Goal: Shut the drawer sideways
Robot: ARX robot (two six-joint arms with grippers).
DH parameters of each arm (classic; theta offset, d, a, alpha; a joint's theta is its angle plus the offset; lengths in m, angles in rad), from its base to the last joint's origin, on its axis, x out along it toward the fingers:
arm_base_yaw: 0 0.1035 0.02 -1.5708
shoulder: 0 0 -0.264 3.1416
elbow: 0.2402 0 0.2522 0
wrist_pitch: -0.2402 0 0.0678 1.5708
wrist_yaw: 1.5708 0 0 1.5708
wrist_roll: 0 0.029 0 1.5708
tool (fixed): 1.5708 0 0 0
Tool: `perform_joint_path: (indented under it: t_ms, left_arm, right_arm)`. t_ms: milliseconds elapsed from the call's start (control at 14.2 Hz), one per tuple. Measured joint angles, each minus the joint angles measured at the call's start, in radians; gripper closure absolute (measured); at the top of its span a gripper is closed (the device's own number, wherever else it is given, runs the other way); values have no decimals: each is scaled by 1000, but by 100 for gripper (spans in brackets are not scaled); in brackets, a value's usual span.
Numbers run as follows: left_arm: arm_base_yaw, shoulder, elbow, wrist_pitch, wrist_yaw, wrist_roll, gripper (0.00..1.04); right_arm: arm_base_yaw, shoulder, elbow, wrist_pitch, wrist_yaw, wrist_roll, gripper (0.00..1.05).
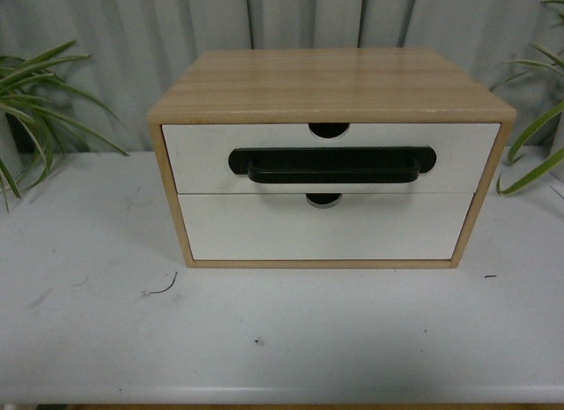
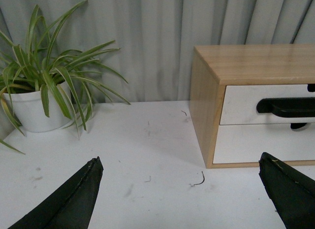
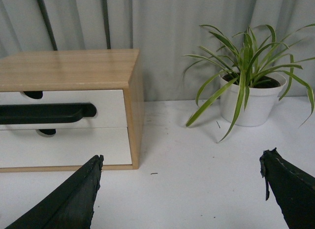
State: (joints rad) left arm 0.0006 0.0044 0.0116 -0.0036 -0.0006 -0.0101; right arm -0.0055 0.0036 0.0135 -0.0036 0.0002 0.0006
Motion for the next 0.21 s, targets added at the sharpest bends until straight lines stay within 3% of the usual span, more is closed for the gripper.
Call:
perform_joint_path:
  t_ms: [211]
  left_arm:
    - [0,0,0,0,0,0,7]
  right_arm:
    - [0,0,0,0,0,0,6]
